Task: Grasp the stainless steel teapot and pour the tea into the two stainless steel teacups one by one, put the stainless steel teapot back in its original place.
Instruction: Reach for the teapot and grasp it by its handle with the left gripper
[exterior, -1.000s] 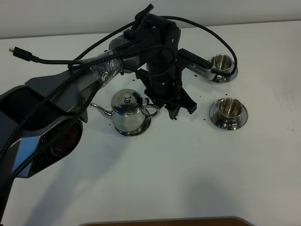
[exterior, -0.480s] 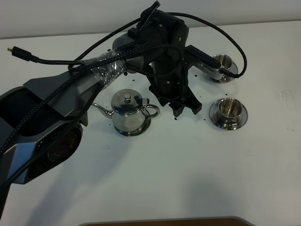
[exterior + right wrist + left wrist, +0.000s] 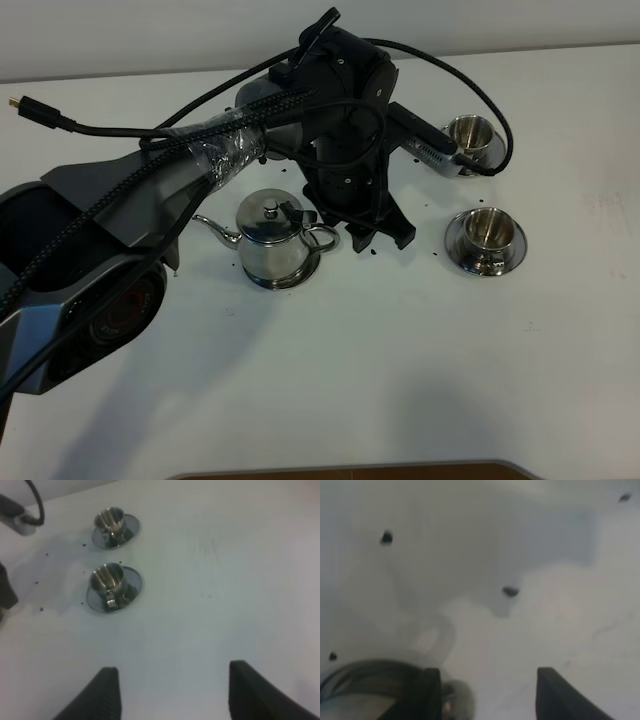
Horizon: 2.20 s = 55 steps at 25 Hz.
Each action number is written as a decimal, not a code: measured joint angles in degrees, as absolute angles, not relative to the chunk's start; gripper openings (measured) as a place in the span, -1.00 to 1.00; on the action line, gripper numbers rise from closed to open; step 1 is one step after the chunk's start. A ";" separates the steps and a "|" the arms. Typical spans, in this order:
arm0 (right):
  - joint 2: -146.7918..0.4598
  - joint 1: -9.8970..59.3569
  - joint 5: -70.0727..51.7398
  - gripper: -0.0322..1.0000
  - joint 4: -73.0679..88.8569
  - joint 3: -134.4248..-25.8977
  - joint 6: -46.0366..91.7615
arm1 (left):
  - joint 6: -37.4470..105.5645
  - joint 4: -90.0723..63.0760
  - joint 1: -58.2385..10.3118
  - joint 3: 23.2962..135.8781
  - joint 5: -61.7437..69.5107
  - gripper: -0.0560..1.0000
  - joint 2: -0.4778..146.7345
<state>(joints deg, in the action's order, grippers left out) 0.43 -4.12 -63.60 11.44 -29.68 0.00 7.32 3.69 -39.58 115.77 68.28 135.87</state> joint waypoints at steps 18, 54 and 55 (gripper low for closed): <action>0.43 -4.12 -63.60 -0.01 11.58 -29.68 0.00 | 7.97 0.76 -40.17 109.71 68.28 0.01 132.95; 0.43 -4.12 -63.53 -0.01 12.72 -29.68 0.00 | 8.28 1.64 -41.43 94.59 68.28 0.01 124.78; 0.43 -4.12 -63.48 -0.01 12.72 -29.68 0.31 | 8.28 1.69 -41.43 94.15 68.28 0.01 124.72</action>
